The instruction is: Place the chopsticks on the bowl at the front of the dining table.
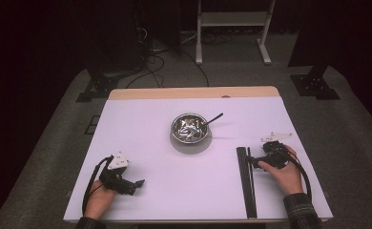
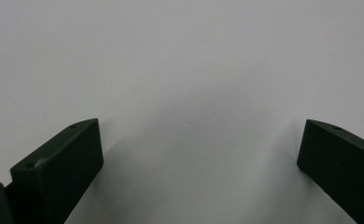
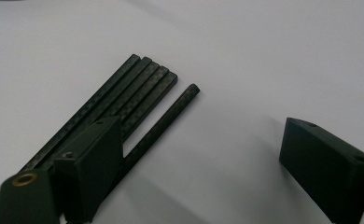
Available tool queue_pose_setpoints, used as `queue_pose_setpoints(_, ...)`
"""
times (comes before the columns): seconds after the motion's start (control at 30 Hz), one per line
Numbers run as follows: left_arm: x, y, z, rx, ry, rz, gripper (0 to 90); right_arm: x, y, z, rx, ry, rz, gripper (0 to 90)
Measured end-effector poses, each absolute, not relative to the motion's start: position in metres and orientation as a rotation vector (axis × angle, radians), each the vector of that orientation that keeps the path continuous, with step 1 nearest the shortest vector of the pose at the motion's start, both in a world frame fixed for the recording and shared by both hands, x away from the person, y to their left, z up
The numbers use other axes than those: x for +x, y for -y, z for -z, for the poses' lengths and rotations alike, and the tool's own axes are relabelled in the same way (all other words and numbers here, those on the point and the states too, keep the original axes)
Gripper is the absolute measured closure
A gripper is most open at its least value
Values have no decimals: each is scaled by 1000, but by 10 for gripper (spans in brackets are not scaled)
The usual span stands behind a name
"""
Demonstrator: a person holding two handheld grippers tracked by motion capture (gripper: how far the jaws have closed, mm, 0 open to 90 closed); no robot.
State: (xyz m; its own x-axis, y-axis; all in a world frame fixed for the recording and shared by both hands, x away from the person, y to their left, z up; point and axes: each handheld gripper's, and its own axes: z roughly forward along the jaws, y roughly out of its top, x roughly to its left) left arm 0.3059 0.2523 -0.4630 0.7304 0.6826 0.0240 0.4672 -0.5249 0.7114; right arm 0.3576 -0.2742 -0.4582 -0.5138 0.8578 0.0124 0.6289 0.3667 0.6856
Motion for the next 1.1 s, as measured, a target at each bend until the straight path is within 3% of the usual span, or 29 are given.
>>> queue_pose_setpoints(1.1,306,-252,463,2223,-863,-393,0,339,278,443,1301,-2282,-980,123)
